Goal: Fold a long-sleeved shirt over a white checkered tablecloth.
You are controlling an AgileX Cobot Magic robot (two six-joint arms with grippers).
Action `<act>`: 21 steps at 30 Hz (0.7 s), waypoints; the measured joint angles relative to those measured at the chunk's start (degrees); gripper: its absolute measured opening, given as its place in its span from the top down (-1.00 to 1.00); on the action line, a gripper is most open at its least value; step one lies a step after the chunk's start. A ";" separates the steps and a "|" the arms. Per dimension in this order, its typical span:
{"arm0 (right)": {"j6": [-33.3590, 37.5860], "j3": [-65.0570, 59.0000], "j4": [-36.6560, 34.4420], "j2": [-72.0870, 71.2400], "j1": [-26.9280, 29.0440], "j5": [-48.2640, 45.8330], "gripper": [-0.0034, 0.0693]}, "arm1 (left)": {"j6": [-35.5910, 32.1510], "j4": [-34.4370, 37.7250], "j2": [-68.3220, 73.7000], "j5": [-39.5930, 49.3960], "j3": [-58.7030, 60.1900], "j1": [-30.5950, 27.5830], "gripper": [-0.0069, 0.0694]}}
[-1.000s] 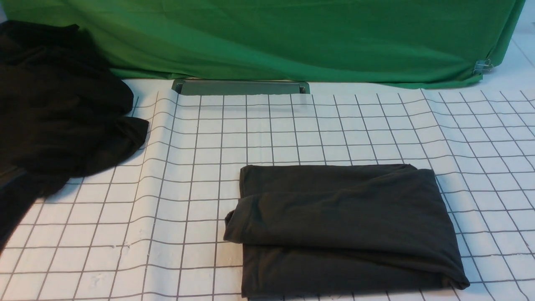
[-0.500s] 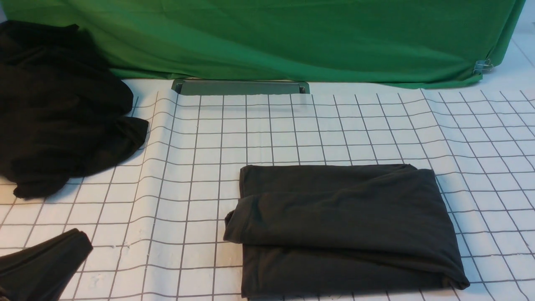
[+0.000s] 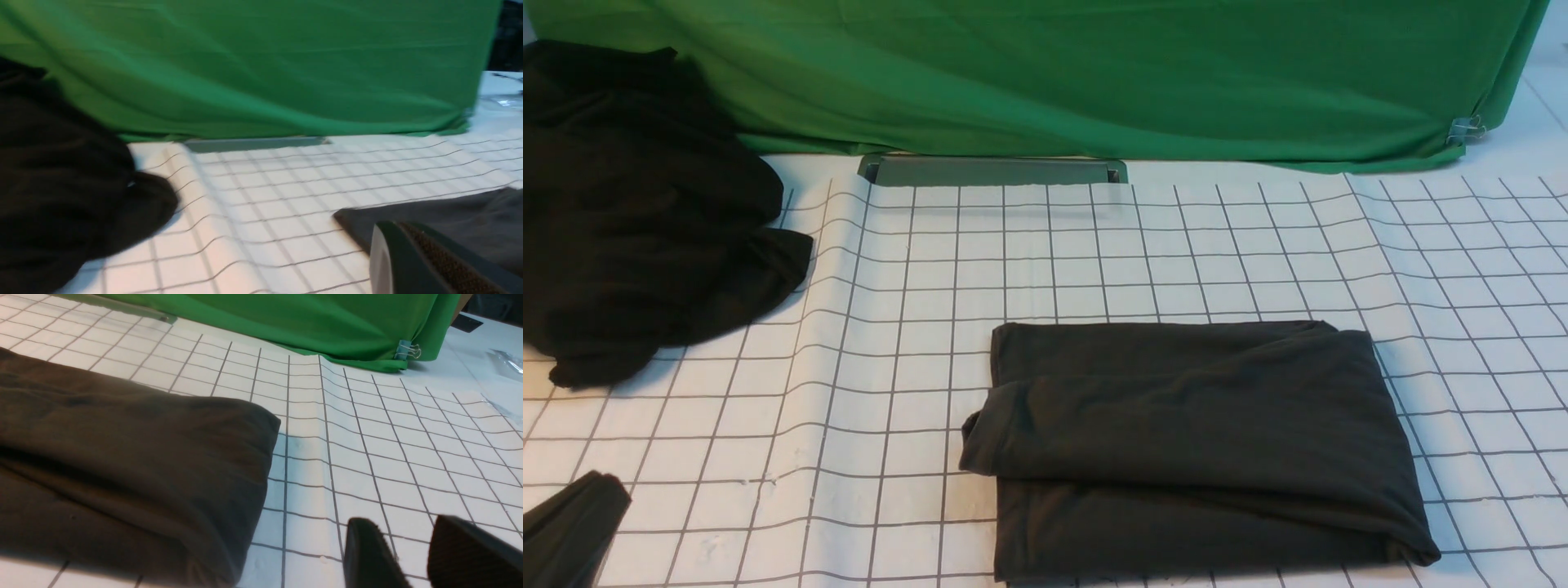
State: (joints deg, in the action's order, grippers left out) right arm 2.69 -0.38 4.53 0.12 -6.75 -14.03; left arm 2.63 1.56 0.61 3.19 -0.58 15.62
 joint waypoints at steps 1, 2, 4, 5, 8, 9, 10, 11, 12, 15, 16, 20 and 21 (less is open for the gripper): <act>0.00 0.00 0.00 0.00 0.00 0.00 0.27 | 0.00 -0.06 -0.15 0.18 0.28 -0.47 0.82; 0.00 0.00 0.00 0.00 0.00 0.00 0.26 | 0.06 -0.19 -0.42 0.86 0.76 -2.14 0.81; 0.00 0.00 0.00 0.00 0.00 0.00 0.26 | 0.06 -0.19 -0.53 3.65 0.88 -5.30 0.81; 0.00 0.00 0.00 0.00 0.00 0.00 0.26 | 0.12 -0.19 -0.53 5.54 0.95 -6.65 0.81; -0.20 0.00 0.00 0.00 0.00 -0.01 0.25 | 0.13 -0.08 -0.53 8.72 1.00 -9.56 0.81; -0.53 0.00 0.00 0.00 0.00 -0.01 0.25 | 0.13 -0.07 -0.53 9.40 1.00 -10.83 0.81; -0.73 0.00 0.00 0.00 0.00 -0.01 0.25 | 0.13 -0.01 -0.53 9.63 1.00 -11.75 0.81; -1.03 0.00 0.00 0.00 0.00 -0.01 0.25 | 0.13 -0.01 -0.53 9.75 1.00 -12.57 0.81; -1.41 0.00 0.00 0.00 0.00 -0.01 0.25 | 0.13 -0.01 -0.53 9.80 1.00 -13.69 0.81; -1.46 0.00 0.00 0.00 0.00 -0.01 0.25 | 0.13 -0.01 -0.58 9.80 1.00 -14.05 0.81; -1.52 0.00 0.00 0.00 0.00 -0.01 0.25 | 0.13 -0.01 -0.61 9.81 1.00 -14.05 0.81; -1.52 0.00 0.00 0.00 0.00 -0.01 0.25 | 0.13 0.01 -0.63 9.99 1.00 -15.35 0.81; -1.52 0.00 0.00 0.00 0.00 -0.01 0.25 | 0.13 0.01 -0.61 9.98 1.00 -15.96 0.81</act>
State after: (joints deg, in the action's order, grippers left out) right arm 1.17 -0.38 4.53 0.12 -6.75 -14.04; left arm 2.75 1.57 0.00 13.18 0.43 -0.34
